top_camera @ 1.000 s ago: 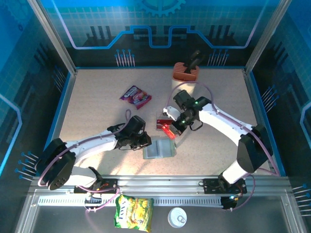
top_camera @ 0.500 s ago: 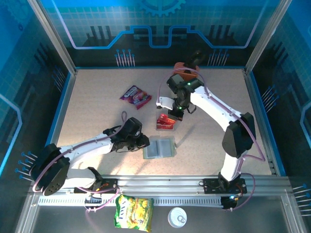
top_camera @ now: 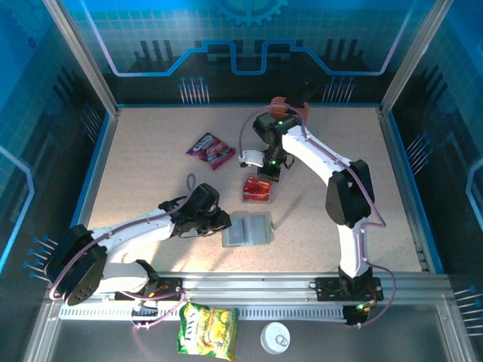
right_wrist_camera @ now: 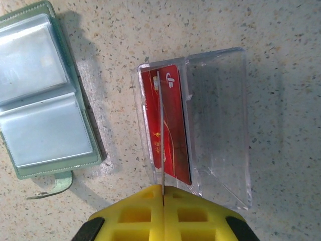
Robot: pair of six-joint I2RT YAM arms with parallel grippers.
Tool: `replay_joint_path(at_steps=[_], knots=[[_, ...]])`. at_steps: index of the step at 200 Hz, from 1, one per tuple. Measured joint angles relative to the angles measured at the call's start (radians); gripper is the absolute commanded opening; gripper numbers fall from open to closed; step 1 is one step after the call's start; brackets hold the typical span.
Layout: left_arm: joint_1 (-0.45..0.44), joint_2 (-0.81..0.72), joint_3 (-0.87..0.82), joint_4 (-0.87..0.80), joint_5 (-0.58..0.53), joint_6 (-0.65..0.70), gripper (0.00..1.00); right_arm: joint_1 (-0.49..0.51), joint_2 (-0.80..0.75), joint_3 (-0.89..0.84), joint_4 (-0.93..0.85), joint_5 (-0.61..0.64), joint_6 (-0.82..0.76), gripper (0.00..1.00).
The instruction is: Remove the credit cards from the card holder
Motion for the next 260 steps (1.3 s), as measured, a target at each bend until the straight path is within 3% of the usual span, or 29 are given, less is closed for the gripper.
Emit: replay_joint_path(at_steps=[28,80,148,190,244,260], knots=[[0.0,-0.003,0.0,0.0,-0.004,0.0,0.25,0.0,0.026,0.0,0.003,0.0,-0.001,0.01],[0.0,-0.014,-0.014,-0.001,-0.007,0.0,0.26,0.0,0.042,-0.001,0.004,0.0,0.0,0.19],[0.002,-0.016,-0.018,0.0,-0.008,0.0,0.24,0.001,-0.033,-0.103,0.089,-0.037,0.09,0.21],[0.006,-0.016,-0.021,0.003,-0.014,0.0,0.19,0.019,-0.206,-0.298,0.264,-0.078,0.323,0.22],[0.006,0.019,-0.042,0.027,-0.013,0.0,0.13,0.127,-0.382,-0.61,0.567,-0.148,0.737,0.13],[0.006,0.032,-0.05,0.043,-0.01,0.0,0.11,0.154,-0.404,-0.667,0.627,-0.159,0.845,0.04]])
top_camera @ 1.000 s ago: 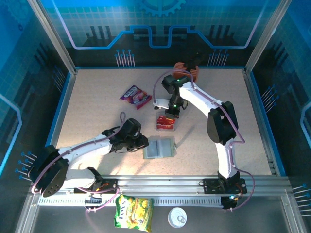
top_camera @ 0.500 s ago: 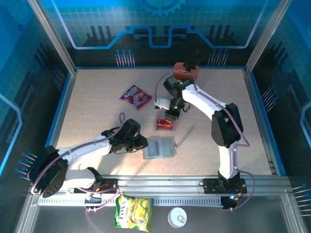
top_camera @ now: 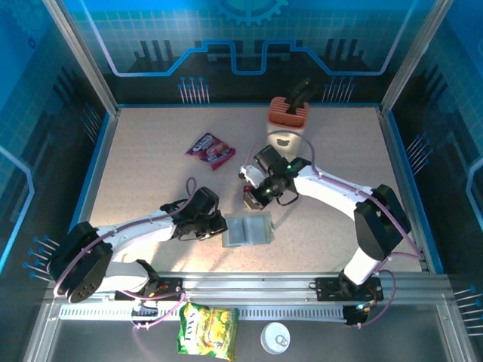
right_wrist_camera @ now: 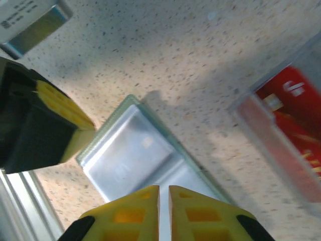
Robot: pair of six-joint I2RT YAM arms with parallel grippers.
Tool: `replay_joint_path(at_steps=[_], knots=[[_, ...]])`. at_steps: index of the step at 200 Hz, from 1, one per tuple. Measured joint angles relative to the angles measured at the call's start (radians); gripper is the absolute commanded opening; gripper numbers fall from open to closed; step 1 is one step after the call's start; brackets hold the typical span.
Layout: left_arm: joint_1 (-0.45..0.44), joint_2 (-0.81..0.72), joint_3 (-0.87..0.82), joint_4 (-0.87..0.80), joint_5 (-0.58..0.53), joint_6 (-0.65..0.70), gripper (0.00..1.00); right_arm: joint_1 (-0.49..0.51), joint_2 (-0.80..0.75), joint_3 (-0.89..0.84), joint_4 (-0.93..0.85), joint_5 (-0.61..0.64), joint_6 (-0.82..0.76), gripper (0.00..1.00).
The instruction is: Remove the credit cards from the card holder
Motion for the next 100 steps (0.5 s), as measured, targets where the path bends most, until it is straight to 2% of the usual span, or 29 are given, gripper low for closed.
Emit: replay_joint_path(at_steps=[9,34,100], knots=[[0.0,0.005,-0.005,0.006,0.003,0.0,0.1,0.01,-0.008,-0.022,0.024,-0.008,0.055,0.0],[0.0,0.015,-0.007,0.016,0.012,0.0,0.0,0.018,-0.024,-0.08,0.099,-0.023,0.201,0.0],[0.0,0.019,-0.028,0.065,0.042,0.003,0.0,0.044,-0.088,-0.233,0.258,-0.048,0.473,0.0]])
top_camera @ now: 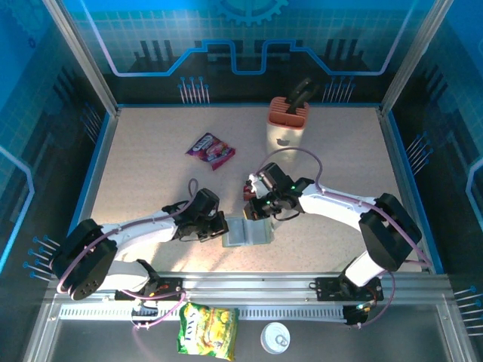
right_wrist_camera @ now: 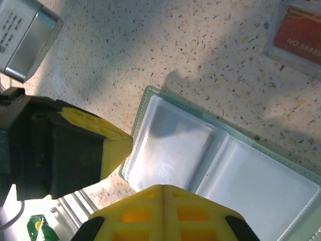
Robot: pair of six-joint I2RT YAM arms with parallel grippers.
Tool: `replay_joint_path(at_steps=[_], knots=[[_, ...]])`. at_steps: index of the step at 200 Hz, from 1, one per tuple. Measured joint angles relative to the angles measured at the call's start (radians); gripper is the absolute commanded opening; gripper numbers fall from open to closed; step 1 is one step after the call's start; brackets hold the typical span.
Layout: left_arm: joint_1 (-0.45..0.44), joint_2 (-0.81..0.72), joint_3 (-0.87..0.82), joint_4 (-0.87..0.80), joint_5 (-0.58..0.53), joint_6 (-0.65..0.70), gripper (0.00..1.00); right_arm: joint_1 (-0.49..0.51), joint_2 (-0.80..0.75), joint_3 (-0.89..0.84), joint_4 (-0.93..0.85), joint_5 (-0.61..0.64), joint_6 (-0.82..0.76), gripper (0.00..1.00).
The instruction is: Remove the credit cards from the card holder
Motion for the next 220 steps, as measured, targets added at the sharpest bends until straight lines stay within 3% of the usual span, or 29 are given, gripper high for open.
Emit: replay_joint_path(at_steps=[69,182,220], knots=[[0.0,0.0,-0.013,-0.006,-0.001,0.0,0.0,0.006,0.061,-0.001,0.051,-0.074,0.124,0.0],[0.0,0.037,-0.014,-0.006,-0.001,0.008,0.0,0.047,0.121,0.007,0.062,-0.117,0.154,0.03],[0.0,0.035,-0.014,-0.011,-0.002,0.016,0.0,0.06,0.134,0.014,0.066,-0.12,0.161,0.09]])
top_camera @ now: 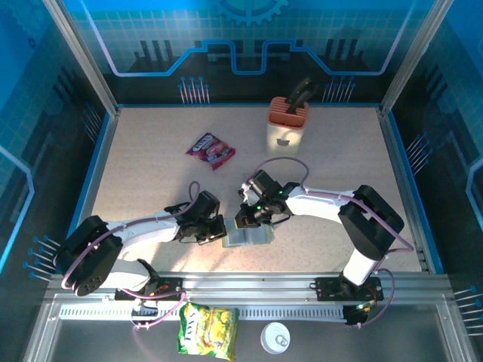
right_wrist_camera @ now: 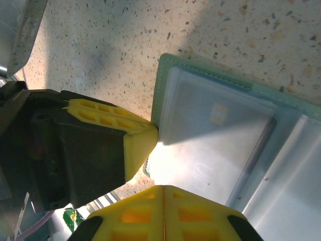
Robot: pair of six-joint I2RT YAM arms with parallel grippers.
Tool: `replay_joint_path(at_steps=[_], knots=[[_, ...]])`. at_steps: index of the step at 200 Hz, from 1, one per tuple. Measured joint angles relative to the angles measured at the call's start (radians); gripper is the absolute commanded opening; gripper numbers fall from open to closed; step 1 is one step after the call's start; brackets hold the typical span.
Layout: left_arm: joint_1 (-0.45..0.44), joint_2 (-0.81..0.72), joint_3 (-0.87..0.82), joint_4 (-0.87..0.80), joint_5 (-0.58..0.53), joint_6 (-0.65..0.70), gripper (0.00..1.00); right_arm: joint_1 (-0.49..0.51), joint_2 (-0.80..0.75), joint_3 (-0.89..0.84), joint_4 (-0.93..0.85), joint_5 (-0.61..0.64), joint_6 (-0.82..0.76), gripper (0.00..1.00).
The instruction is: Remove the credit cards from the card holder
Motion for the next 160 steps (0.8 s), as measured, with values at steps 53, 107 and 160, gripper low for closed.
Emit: replay_joint_path(at_steps=[53,107,160], knots=[[0.0,0.0,0.0,0.0,0.0,0.01,0.0,0.007,0.035,0.008,0.003,-0.001,0.017,0.22],[0.0,0.002,0.001,-0.003,-0.005,0.011,0.0,0.007,0.06,0.008,0.004,-0.001,0.023,0.23],[0.001,0.008,0.002,-0.009,-0.007,0.014,0.0,0.007,0.078,0.008,0.016,-0.001,0.026,0.25]])
